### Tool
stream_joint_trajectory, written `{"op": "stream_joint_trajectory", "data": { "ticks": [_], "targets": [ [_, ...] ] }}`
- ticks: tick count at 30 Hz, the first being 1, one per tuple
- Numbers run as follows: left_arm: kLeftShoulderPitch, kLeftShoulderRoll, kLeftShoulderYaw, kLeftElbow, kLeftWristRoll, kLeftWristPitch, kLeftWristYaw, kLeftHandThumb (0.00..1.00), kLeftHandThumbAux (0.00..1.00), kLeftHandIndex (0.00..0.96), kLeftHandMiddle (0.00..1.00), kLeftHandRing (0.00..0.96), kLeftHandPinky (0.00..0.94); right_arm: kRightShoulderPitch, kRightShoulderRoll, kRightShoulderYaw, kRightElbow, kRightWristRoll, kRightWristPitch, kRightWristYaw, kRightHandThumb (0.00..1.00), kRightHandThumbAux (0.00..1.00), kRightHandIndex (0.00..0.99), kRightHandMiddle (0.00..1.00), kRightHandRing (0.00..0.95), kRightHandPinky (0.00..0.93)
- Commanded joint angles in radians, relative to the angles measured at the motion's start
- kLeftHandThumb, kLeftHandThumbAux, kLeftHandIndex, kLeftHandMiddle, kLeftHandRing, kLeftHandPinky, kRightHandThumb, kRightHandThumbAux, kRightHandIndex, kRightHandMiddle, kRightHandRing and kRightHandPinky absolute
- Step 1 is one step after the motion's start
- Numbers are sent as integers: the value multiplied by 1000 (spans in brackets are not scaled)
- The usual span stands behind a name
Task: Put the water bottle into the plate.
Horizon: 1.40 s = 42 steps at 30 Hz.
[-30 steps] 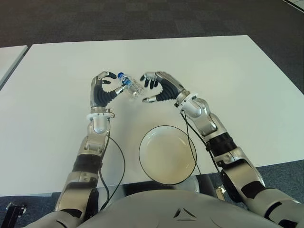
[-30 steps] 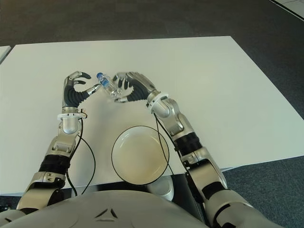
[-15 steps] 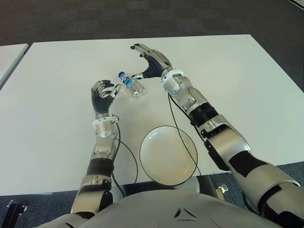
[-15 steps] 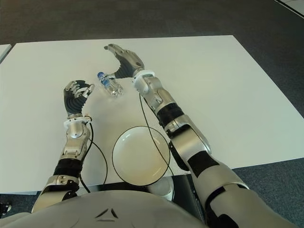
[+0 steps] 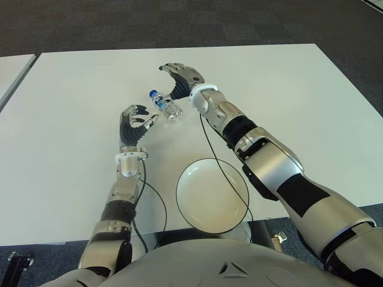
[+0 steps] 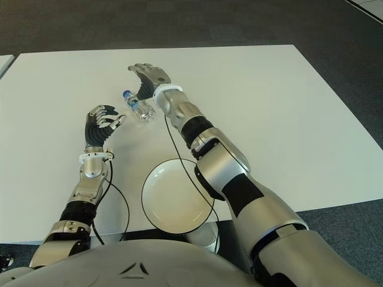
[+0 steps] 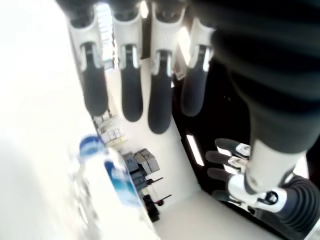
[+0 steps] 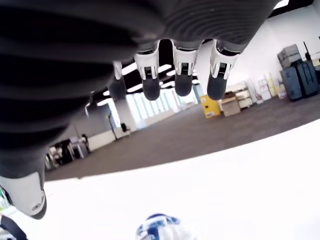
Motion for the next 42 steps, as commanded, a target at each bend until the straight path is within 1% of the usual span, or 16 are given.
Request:
{"op": "stream_joint_trajectory", "data": {
  "ticks": [1, 2, 6, 8, 9, 12, 13, 16, 20, 24, 28, 32, 35, 38, 40, 42],
  "targets": [
    [-49, 73, -59, 35, 153, 84, 79, 835, 678, 411, 467, 446, 448, -16, 15, 31, 64, -19, 27, 20, 355, 590, 0, 0, 0, 20],
    [-55, 78, -64, 40, 158, 89, 86, 835, 677, 412, 465, 442, 447, -18, 16, 32, 69, -18, 28, 20, 352, 590, 0, 0, 0, 18],
    [-150, 142, -115, 143, 241, 142, 140, 835, 676, 412, 461, 409, 426, -18, 37, 39, 113, -16, 59, 17, 347, 587, 0, 0, 0, 5],
    [-188, 167, -142, 195, 271, 153, 163, 835, 676, 411, 458, 390, 407, -18, 47, 41, 129, -15, 74, 13, 347, 586, 0, 0, 0, 2],
    [-207, 179, -154, 222, 282, 154, 173, 790, 687, 411, 403, 366, 385, -18, 52, 42, 137, -15, 82, 11, 347, 584, 0, 0, 0, 1],
    [-285, 211, -203, 316, 323, 169, 199, 743, 699, 409, 325, 321, 350, -14, 60, 47, 158, -14, 107, 5, 345, 581, 0, 0, 0, 7],
    [-305, 218, -216, 340, 331, 172, 207, 718, 659, 298, 277, 285, 324, -13, 61, 48, 162, -14, 112, 4, 342, 578, 0, 0, 0, 18],
    [-396, 231, -254, 434, 345, 184, 209, 706, 616, 198, 223, 236, 287, -12, 63, 50, 168, -12, 133, 7, 336, 574, 0, 0, 0, 34],
    [-560, 239, -298, 542, 349, 221, 154, 724, 573, 127, 165, 180, 250, -9, 59, 49, 174, -9, 158, 25, 326, 572, 0, 0, 0, 48],
    [-660, 247, -329, 602, 342, 240, 114, 756, 537, 79, 120, 143, 233, -11, 60, 48, 175, -7, 172, 40, 315, 574, 0, 0, 0, 57],
    [-769, 252, -359, 648, 337, 273, 29, 778, 511, 50, 85, 122, 212, -12, 63, 44, 176, -3, 188, 55, 311, 577, 0, 0, 0, 60],
    [-858, 251, -401, 673, 344, 314, -85, 794, 490, 16, 38, 92, 180, -7, 63, 36, 174, 6, 196, 54, 316, 574, 0, 0, 0, 64],
    [-906, 250, -443, 703, 364, 333, -141, 791, 470, 5, 13, 70, 152, -6, 65, 33, 172, 10, 200, 51, 316, 574, 0, 0, 0, 66],
    [-948, 250, -524, 748, 419, 330, -189, 773, 454, 1, 4, 51, 116, -4, 67, 28, 169, 16, 206, 47, 316, 574, 0, 0, 0, 68],
    [-974, 252, -597, 771, 475, 307, -213, 740, 433, 0, 1, 26, 69, -3, 67, 25, 166, 21, 209, 40, 314, 576, 0, 0, 0, 67],
    [-985, 253, -637, 786, 501, 291, -215, 724, 423, 0, 0, 15, 48, -2, 68, 23, 163, 24, 212, 36, 312, 577, 0, 0, 0, 65]
  ]
}}
